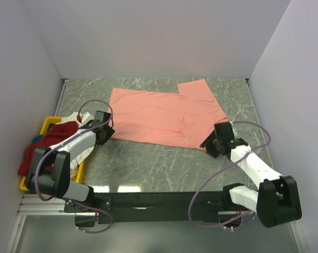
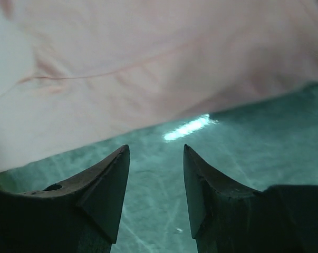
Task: Fold and stack the t-shirts
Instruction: Fold the tshirt
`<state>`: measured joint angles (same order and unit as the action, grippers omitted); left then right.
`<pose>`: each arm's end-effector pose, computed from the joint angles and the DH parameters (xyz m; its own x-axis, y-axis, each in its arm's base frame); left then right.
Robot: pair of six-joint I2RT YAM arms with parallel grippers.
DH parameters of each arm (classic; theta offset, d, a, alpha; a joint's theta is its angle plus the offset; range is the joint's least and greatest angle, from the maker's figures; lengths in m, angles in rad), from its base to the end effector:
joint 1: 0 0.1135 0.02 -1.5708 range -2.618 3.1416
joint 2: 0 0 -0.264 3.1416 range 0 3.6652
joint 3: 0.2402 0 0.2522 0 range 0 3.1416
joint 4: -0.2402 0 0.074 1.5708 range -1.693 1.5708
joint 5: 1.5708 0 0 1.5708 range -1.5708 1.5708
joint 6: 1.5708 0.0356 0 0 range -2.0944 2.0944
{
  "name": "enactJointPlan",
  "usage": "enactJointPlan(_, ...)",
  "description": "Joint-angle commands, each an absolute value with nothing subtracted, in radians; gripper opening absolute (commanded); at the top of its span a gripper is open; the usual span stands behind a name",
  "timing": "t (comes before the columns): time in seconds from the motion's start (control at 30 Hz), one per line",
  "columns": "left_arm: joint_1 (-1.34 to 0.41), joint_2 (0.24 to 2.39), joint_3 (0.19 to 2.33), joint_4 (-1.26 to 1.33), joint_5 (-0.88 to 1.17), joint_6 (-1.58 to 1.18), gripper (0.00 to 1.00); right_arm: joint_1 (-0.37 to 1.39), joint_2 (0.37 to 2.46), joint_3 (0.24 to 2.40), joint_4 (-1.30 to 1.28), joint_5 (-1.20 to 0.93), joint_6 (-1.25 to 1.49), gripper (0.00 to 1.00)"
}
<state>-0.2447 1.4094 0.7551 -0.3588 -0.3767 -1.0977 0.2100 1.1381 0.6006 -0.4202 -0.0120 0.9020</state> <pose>0.2604 -0.0515 0.1817 -0.4075 -0.7514 -0.5190 -0.7162 0.6156 -0.3289 0.2087 0.0449 0.1897 -0.6648 0.6604 -0.3491 0.4942 0.7392 0.4575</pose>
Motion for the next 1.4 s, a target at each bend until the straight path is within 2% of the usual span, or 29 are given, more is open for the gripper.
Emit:
enactJointPlan(0.0,-0.239,1.445,0.758,-0.272,-0.428,-1.109,0.57,0.18,1.06,0.537,-0.422,0.055,0.957,0.52)
enactJointPlan(0.33,-0.227,1.517,0.759,-0.233,-0.454,-1.083,0.56,0.005,1.019,0.466,-0.414,0.106,0.928,0.54)
enactJointPlan(0.63,-0.224,1.563,0.75,-0.199,-0.457,-1.063,0.55,-0.048,1.132,0.471,-0.336,0.166,0.911,0.54)
enactJointPlan(0.73,-0.224,1.581,0.753,-0.192,-0.457,-1.057,0.5,-0.052,1.16,0.494,-0.328,0.17,0.907,0.52)
enactJointPlan(0.83,-0.224,1.603,0.764,-0.187,-0.451,-1.052,0.35,-0.055,1.181,0.529,-0.334,0.175,0.902,0.45)
enactJointPlan(0.87,-0.224,1.606,0.77,-0.187,-0.445,-1.049,0.25,-0.058,1.192,0.541,-0.344,0.182,0.896,0.32)
enactJointPlan(0.93,-0.224,1.606,0.775,-0.19,-0.434,-1.045,0.13,-0.063,1.195,0.578,-0.382,0.198,0.888,0.18)
enactJointPlan(0.97,-0.224,1.6,0.776,-0.192,-0.43,-1.042,0.03,-0.07,1.189,0.59,-0.394,0.213,0.885,0.08)
enactJointPlan(1.0,-0.224,1.591,0.775,-0.196,-0.428,-1.043,0.01,-0.077,1.183,0.6,-0.408,0.216,0.881,0.03)
enactJointPlan(1.07,-0.224,1.556,0.77,-0.216,-0.431,-1.046,0.01,-0.097,1.16,0.624,-0.446,0.215,0.873,0.0)
enactJointPlan(1.37,-0.281,1.368,0.701,-0.351,-0.456,-1.132,0.0,-0.187,1.088,0.718,-0.63,0.215,0.847,0.0)
